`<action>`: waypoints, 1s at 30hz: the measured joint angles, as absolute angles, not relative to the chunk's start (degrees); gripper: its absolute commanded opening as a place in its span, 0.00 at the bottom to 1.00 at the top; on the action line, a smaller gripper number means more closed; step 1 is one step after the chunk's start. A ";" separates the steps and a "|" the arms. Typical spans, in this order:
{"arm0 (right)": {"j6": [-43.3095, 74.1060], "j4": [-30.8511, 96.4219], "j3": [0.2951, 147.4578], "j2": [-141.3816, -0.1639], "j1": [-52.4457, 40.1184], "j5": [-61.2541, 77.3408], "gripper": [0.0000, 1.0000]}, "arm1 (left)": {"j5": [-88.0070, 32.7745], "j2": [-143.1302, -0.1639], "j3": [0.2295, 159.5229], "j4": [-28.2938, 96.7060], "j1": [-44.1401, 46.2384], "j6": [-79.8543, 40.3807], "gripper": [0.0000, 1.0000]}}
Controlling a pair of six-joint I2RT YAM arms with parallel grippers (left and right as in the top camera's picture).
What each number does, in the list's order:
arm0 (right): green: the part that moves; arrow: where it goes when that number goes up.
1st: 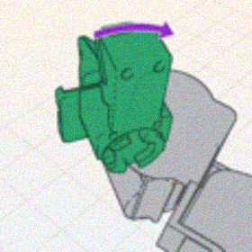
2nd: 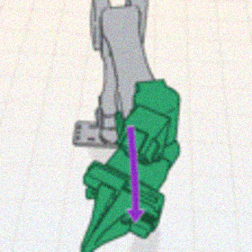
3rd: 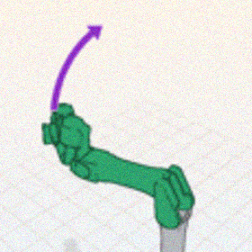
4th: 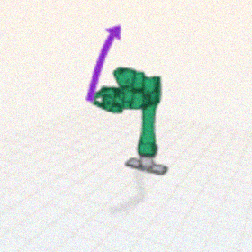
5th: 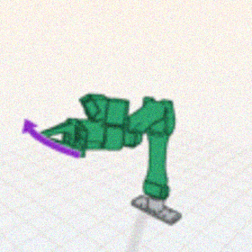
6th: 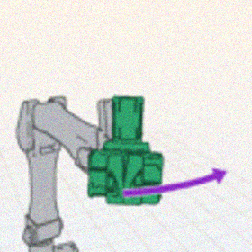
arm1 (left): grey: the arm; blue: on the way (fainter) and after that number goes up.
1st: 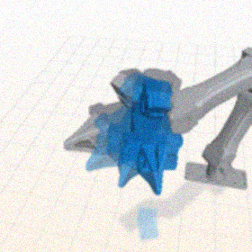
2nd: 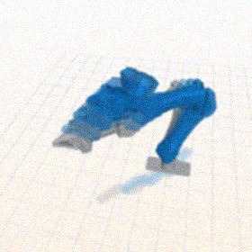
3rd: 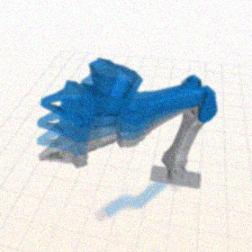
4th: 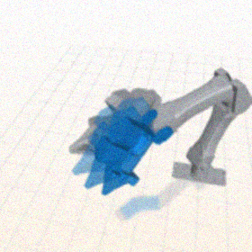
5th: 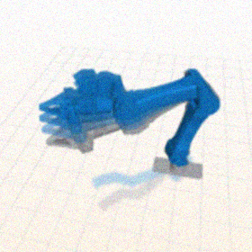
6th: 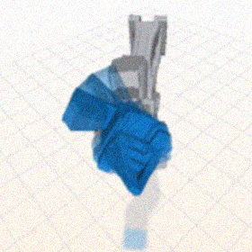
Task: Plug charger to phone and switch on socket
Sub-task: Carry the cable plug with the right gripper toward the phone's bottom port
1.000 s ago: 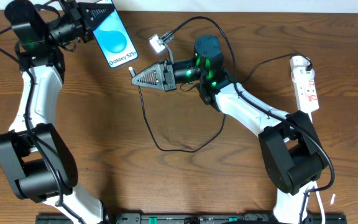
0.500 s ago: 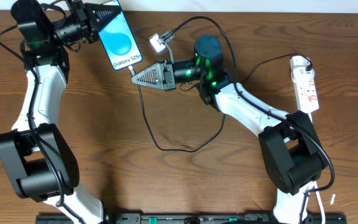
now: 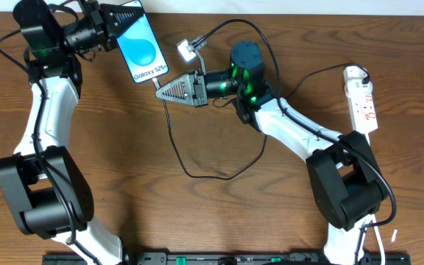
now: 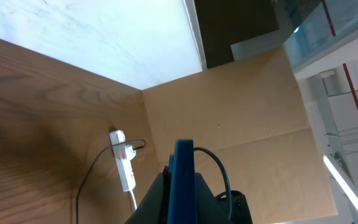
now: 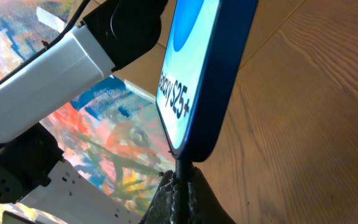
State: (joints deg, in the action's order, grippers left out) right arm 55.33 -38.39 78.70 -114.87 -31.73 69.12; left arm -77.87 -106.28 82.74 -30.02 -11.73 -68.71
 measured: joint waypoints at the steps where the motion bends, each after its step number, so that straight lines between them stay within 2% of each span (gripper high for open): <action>1: 55.33 -38.39 78.70 -114.87 -31.73 69.12 0.01 | -77.84 -106.28 82.74 -30.02 -11.73 -68.60 0.07; 30: 55.35 -38.44 78.70 -114.87 -31.73 68.73 0.01 | -75.11 -106.28 82.74 -30.00 -11.73 -67.66 0.07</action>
